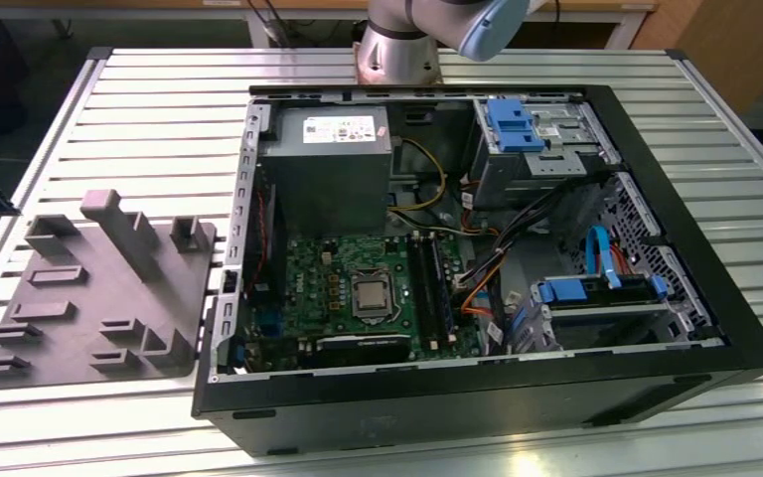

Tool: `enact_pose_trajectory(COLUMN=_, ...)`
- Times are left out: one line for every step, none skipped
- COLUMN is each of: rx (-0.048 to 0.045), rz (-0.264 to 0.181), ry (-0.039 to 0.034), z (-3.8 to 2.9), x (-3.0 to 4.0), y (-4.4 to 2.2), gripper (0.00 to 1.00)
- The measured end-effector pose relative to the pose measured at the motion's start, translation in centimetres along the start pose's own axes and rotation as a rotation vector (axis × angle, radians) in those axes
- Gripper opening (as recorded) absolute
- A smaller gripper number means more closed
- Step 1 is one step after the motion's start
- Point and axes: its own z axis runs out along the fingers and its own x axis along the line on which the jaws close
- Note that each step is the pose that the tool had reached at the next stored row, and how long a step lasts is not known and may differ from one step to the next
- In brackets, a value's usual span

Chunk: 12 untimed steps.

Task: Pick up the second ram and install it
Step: 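Pick up the second ram and move it above second insertion slot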

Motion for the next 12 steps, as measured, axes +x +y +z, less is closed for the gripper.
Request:
enact_pose_trajectory(rx=0.0, rz=0.0, ry=0.0, z=-0.1, x=0.01, y=0.0, gripper=0.12)
enact_pose_trajectory(rx=0.0001, rz=0.0, ry=-0.0001, z=-0.2, x=0.01, y=0.0, gripper=0.12)
enact_pose_trajectory(rx=0.0, rz=0.0, ry=0.0, z=-0.29, x=0.02, y=0.0, gripper=0.12)
enact_pose_trajectory(rx=-0.0001, rz=0.0, ry=0.0, z=-0.39, x=0.02, y=0.0, gripper=0.12)
enact_pose_trajectory(rx=0.0, rz=0.0, ry=0.0, z=-0.49, x=0.03, y=0.0, gripper=0.12)
enact_pose_trajectory(rx=0.0, rz=0.0, ry=0.0, z=-0.6, x=0.04, y=0.0, gripper=0.12)
enact_pose_trajectory(rx=0.0, rz=0.0, ry=0.0, z=-0.71, x=0.04, y=0.0, gripper=0.12)
enact_pose_trajectory(rx=0.0, rz=0.0, ry=0.0, z=-0.84, x=0.05, y=0.0, gripper=0.12)
enact_pose_trajectory(rx=0.0001, rz=0.0, ry=-0.0001, z=-0.96, x=0.06, y=0.0, gripper=0.12)
enact_pose_trajectory(rx=0.0001, rz=0.0, ry=-0.0001, z=-1.1, x=0.06, y=0.0, gripper=0.12)
enact_pose_trajectory(rx=0.0, rz=0.0, ry=-0.0001, z=-1.22, x=0.07, y=0.0, gripper=0.12)
enact_pose_trajectory(rx=0.0, rz=0.0, ry=-0.0001, z=-1.33, x=0.08, y=0.0, gripper=0.12)
